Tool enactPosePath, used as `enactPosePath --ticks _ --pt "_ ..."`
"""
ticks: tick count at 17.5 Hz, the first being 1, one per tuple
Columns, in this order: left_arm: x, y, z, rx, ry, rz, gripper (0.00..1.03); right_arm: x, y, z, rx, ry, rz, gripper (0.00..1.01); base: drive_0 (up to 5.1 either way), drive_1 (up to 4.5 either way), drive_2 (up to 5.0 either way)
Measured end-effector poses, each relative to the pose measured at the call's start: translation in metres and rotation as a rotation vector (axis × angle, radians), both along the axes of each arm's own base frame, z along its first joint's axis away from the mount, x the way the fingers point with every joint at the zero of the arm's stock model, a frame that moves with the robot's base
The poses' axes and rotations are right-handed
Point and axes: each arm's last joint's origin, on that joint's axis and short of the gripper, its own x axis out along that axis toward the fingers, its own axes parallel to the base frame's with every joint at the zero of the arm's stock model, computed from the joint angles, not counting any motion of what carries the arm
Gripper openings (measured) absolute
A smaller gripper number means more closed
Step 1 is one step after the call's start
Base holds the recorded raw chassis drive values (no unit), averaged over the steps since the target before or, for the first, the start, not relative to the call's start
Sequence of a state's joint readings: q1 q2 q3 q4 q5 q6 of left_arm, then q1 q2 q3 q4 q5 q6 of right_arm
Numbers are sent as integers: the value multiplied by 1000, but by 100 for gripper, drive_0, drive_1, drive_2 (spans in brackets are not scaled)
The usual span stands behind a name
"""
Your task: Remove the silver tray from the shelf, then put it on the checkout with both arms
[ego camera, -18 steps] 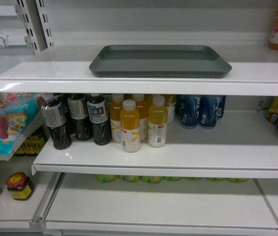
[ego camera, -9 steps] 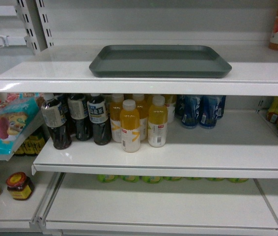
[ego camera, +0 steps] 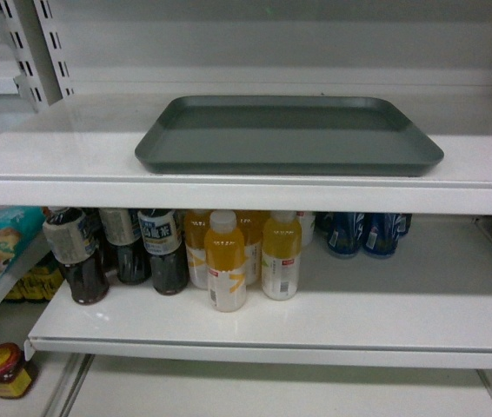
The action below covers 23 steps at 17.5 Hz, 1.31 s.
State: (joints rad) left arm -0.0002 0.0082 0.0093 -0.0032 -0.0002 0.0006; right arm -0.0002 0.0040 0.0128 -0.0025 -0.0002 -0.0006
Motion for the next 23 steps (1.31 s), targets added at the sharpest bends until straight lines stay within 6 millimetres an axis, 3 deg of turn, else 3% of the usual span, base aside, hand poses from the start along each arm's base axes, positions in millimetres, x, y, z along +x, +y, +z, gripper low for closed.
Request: enactPosePath --ticks 3,18,23 --pt "0 0 0 0 -1 0 98 0 0 0 0 -1 0 98 0 0 0" --pt "0 0 0 0 0 0 98 0 0 0 0 1 0 98 9 433 -415" --pt "0 0 0 0 0 0 98 0 0 0 0 1 0 98 0 0 0"
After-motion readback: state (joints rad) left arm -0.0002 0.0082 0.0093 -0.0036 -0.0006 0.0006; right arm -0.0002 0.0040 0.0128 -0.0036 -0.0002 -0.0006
